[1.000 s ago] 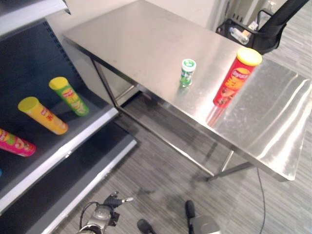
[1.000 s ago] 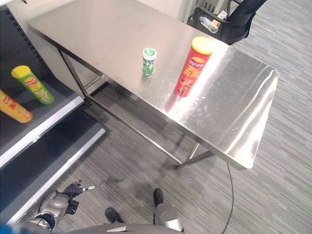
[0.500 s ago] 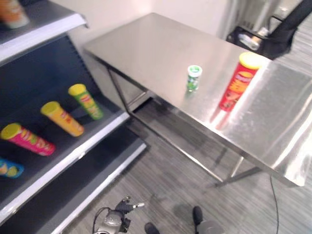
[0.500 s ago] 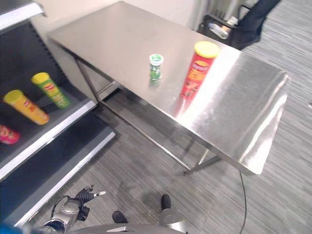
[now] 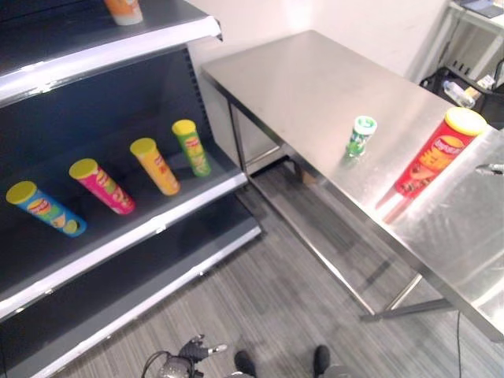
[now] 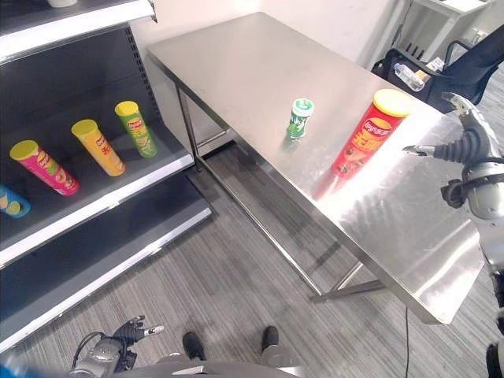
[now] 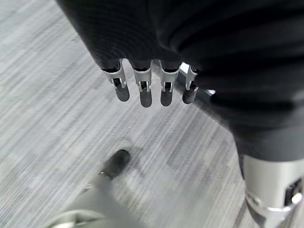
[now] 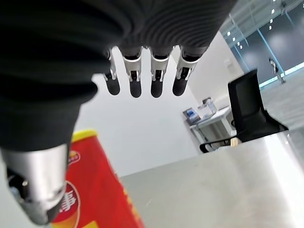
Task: Put the goods on the table back onto the shelves and tidy them up.
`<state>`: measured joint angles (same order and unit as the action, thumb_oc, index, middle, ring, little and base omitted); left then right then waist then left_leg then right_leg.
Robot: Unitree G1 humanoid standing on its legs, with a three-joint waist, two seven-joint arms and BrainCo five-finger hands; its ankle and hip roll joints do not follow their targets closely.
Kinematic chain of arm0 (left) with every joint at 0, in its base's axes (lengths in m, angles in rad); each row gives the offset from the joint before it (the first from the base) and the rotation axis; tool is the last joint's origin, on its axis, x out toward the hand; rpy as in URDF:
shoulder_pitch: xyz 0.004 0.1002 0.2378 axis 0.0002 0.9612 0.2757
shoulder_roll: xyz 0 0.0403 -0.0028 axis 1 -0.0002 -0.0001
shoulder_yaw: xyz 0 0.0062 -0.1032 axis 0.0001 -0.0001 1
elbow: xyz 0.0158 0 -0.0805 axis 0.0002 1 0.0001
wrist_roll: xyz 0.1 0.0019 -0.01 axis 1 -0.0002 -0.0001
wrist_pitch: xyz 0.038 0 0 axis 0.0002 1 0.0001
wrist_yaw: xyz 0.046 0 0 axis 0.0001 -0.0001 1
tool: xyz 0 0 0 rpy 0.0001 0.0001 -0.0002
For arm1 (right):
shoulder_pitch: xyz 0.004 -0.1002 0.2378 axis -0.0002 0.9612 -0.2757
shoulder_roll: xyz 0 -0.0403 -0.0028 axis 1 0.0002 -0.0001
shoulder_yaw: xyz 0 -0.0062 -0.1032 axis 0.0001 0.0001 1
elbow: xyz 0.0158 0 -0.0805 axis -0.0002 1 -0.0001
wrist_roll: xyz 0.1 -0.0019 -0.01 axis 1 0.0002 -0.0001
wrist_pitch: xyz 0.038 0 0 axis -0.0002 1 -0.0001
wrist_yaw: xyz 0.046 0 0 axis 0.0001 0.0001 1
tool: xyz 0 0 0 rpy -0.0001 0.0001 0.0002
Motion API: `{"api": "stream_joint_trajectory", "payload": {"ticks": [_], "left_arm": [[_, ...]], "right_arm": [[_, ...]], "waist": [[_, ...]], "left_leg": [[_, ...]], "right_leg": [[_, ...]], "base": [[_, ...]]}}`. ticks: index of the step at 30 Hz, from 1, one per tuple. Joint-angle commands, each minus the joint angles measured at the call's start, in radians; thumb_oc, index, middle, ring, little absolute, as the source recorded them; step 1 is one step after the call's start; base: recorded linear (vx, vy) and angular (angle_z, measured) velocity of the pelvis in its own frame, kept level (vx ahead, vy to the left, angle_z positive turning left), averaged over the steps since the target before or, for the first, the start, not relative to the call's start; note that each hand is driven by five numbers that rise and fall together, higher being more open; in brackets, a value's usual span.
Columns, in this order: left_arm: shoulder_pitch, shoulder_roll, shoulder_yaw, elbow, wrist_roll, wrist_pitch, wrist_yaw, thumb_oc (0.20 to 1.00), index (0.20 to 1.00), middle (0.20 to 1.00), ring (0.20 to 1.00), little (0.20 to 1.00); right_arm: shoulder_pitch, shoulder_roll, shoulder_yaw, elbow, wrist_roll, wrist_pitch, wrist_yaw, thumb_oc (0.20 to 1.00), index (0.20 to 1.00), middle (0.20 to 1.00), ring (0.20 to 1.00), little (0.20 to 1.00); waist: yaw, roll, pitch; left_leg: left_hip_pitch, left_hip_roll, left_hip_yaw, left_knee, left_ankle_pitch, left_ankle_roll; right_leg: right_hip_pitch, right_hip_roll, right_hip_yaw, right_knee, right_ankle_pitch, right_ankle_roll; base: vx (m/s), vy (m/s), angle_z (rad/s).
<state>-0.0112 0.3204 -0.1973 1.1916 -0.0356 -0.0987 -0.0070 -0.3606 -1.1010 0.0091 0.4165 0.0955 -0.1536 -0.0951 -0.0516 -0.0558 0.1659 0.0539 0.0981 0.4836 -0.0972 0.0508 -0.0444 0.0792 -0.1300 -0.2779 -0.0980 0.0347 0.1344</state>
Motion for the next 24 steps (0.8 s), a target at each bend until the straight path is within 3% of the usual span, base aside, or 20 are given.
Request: {"api": "stream_joint_trajectory", "payload": {"ticks": [1, 24], "left_arm": [[-0.043, 0.003, -0.001, 0.046, -0.003, -0.004, -0.004, 1.000, 1.000, 1.000, 1.000, 1.000], [-0.015, -0.004, -0.017, 0.044, -0.019, 0.000, 0.002, 1.000, 1.000, 1.000, 1.000, 1.000]], "right_arm": [[-0.056, -0.042, -0.016, -0.011, 0.078, -0.032, 0.011, 1.000, 1.000, 1.000, 1.000, 1.000], [-0.241, -0.028, 0.142, 0.151, 0.135, -0.009, 0.014, 1.000, 1.000, 1.000, 1.000, 1.000]], "waist": [[0.032, -0.008, -0.011], [0.069, 0.005, -0.025]], "left_leg": [[0.019, 0.099, 0.009, 0.021, 0.056, -0.138], [0.023, 0.099, -0.018, 0.018, 0.065, -0.145]], "right_leg": [[-0.023, -0.050, -0.053, 0.129, -0.085, 0.057], [0.016, -0.043, -0.094, 0.111, -0.084, 0.050]], "base": [[0.09, -0.031, 0.28], [0.01, -0.013, 0.04]]}}
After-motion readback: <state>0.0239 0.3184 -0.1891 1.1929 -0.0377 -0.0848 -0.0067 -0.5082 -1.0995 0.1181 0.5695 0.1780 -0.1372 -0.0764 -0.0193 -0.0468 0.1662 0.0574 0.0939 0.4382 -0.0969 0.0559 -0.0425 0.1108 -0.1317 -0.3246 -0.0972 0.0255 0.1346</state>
